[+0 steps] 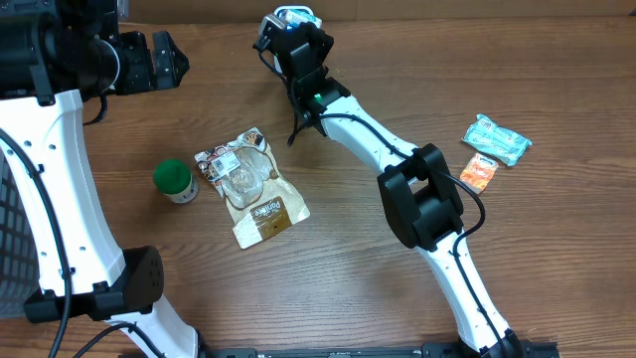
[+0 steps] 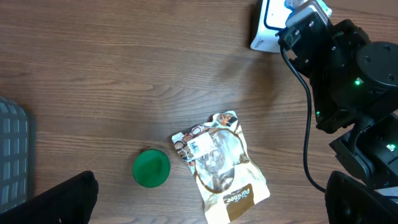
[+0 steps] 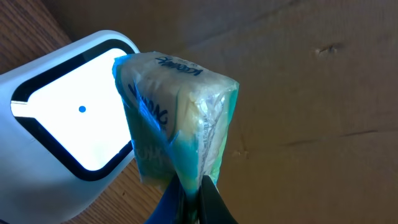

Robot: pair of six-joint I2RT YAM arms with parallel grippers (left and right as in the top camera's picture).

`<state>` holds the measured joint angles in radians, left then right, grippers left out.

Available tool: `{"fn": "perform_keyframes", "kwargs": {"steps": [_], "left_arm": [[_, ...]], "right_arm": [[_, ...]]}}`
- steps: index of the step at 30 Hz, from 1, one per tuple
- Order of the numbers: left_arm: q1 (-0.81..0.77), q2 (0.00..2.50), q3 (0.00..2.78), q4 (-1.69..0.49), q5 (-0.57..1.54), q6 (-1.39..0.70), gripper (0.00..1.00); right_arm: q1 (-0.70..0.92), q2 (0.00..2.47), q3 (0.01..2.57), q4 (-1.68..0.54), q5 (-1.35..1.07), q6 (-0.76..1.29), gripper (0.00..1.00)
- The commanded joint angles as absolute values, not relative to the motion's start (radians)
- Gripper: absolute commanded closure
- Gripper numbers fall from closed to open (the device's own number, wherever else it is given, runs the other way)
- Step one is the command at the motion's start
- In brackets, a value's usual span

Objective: Scan the item barcode
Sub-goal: 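Lift the Kleenex pack and hold it in front of the scanner, then carry the Kleenex pack to the right-side pile and release it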

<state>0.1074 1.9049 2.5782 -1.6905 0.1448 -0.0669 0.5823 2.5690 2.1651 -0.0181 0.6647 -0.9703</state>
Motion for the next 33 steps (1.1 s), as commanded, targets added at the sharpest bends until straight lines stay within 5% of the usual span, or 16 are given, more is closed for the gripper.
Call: {"fn": "perform_keyframes", "kwargs": {"steps": [1,12,25,28,33], "left_arm": [[0.111,1.907,2.588,-1.689,0.142,-0.048,0.0],[0.111,1.907,2.588,-1.689,0.142,-0.048,0.01],[0.111,1.907,2.588,-1.689,0.142,-0.048,0.0],[0.111,1.907,2.588,-1.689,0.142,-0.048,0.0],[0.111,1.907,2.588,-1.689,0.142,-0.048,0.01]], "right_arm": [[0.585,2.568,2.172,-0.009,0.68,-0.948,0.96],[0.587,2.3,2.173,-0.273,0.593,-0.432,0.96],[0.429,1.975,2.172,-1.278,0.158,0.345,0.96],[0.339,1.999,2.143,-1.464,0.128,0.427,0.96],[0.202,2.012,1.964,-1.436,0.109,0.428,0.96]]}}
